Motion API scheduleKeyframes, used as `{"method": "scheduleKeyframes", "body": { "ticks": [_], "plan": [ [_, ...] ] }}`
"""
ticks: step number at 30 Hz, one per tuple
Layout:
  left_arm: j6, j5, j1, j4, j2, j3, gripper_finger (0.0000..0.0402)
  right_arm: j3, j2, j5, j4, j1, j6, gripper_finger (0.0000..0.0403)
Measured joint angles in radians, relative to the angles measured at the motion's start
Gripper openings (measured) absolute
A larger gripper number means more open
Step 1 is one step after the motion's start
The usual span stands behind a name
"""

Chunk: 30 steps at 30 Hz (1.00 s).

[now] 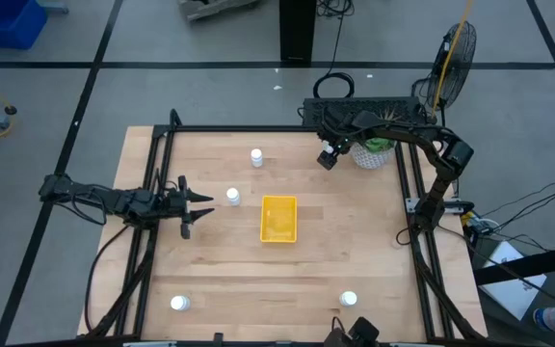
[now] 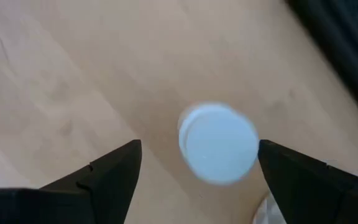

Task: Pick and place pill bottles into a basket
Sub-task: Put the white pill bottle into the yellow bin

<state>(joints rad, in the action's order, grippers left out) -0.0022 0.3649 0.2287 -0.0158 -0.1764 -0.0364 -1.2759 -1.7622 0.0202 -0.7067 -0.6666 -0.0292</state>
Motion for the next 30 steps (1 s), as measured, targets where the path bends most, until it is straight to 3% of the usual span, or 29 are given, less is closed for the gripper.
{"method": "scheduleKeyframes", "body": {
  "ticks": [18,23,30],
  "plan": [
    [-0.003,0.000,0.000,0.000,0.000,0.000,0.0152,-0.001,0.000,0.032,-0.001,-0.002,0.003,0.0310],
    [-0.003,0.000,0.000,0.000,0.000,0.000,0.0152,0.010,0.002,0.056,0.005,-0.005,0.004,0.0275],
    [-0.003,0.000,0.000,0.000,0.000,0.000,0.0152,0.035,0.004,0.060,0.040,-0.007,0.013,0.0193]
  ]
}}
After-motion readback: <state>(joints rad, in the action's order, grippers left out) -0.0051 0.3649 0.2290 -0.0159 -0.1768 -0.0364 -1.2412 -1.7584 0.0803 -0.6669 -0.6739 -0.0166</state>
